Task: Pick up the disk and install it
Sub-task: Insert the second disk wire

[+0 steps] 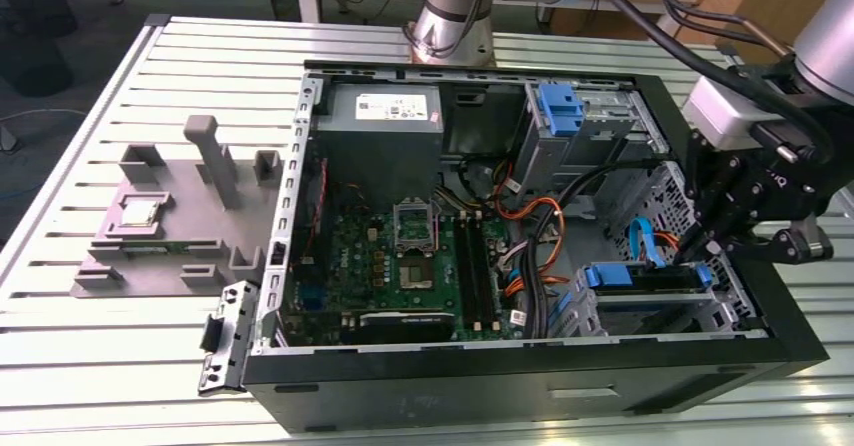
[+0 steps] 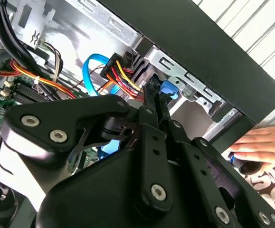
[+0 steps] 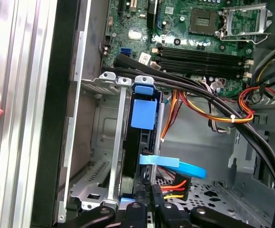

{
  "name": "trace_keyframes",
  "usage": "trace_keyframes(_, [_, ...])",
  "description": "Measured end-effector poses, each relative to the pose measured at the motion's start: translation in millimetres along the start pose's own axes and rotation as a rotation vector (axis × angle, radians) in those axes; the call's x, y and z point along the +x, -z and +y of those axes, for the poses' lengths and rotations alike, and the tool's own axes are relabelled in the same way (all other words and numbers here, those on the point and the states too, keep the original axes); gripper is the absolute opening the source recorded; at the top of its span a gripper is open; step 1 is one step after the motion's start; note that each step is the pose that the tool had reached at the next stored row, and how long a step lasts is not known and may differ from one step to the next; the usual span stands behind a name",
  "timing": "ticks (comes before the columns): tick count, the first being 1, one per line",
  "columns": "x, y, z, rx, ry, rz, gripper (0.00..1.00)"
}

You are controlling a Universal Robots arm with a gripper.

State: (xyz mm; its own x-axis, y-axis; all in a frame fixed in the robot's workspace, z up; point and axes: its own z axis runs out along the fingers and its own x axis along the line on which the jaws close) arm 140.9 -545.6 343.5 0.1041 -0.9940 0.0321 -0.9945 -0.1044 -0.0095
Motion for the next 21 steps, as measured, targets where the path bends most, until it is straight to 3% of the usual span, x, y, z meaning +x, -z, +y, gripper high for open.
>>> trace_keyframes(3, [0.0, 0.0, 0.0, -0.0012, -0.031, 0.0029, 0.16])
trace_keyframes(8, [0.0, 0.0, 0.0, -0.0017, -0.031, 0.0030, 0.16])
trace_keyframes(9, [0.0, 0.0, -0.1, -0.0063, -0.031, 0.0026, 0.16])
trace_keyframes(12, [-0.1, -0.3, -0.2, -0.0365, -0.030, -0.0004, 0.16])
trace_keyframes(13, [-0.1, -0.3, -0.1, -0.0385, -0.030, -0.0005, 0.16])
trace_keyframes(21, [1.6, -0.4, 0.0, -0.0388, -0.030, -0.0005, 0.16])
